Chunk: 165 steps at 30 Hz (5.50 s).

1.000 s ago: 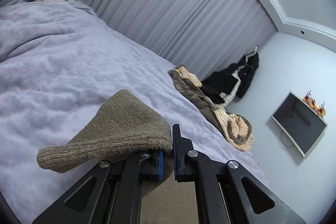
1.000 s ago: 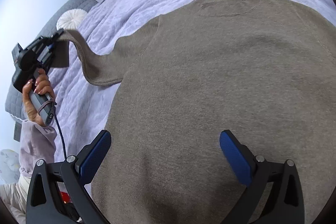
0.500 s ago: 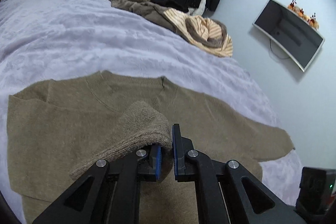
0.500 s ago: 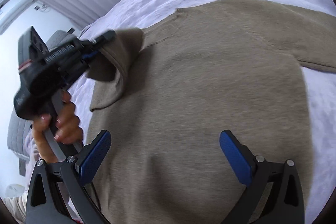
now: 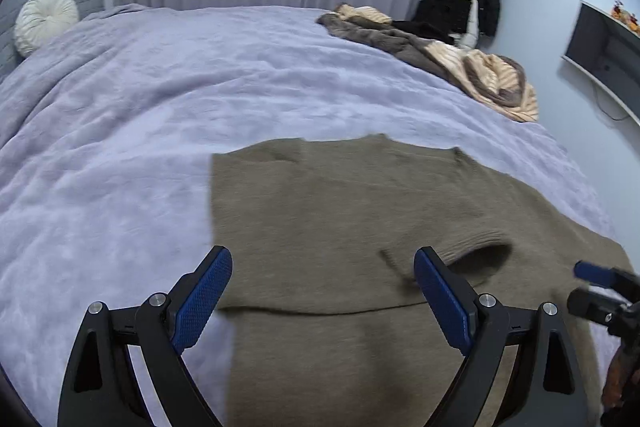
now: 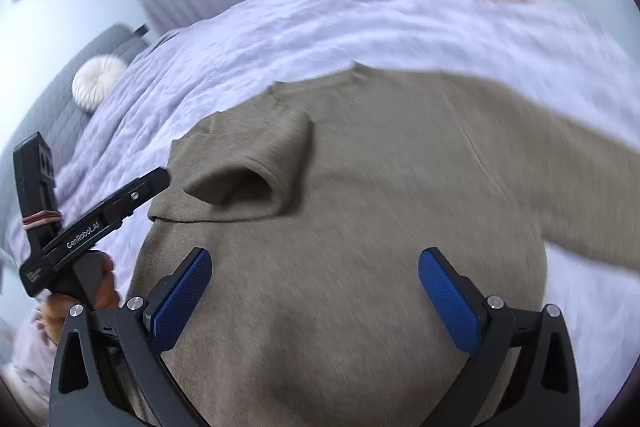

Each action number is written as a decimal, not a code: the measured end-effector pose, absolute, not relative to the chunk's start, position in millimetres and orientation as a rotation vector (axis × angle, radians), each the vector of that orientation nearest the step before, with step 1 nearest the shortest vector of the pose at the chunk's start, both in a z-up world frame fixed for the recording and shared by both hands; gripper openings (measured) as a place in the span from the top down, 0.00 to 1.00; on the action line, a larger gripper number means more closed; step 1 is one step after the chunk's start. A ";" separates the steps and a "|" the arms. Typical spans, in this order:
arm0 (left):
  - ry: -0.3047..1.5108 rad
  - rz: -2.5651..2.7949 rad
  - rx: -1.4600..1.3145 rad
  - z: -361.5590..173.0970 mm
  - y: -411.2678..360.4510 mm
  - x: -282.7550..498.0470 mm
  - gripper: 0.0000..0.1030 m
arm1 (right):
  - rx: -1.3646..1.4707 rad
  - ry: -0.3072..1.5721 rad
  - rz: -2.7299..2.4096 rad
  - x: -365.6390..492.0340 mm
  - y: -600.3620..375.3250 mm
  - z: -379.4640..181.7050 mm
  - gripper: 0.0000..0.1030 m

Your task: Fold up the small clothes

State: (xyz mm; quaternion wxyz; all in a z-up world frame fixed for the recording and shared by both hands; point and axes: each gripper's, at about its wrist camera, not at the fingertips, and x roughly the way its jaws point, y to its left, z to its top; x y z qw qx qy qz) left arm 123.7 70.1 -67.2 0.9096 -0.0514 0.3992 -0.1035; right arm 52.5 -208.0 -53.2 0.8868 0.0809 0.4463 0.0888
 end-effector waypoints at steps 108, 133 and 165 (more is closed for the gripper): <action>1.050 -0.228 -0.041 -101.1 85.7 139.3 0.87 | 0.754 0.928 0.058 57.4 -315.8 -114.1 0.69; 1.135 -0.243 -0.111 -87.3 19.1 47.2 0.01 | 0.896 0.822 0.082 -61.6 -353.8 -100.5 0.42; 1.074 -0.346 -0.096 -67.0 -110.1 67.9 0.01 | 1.298 0.397 -0.312 -98.3 -573.1 -101.2 0.89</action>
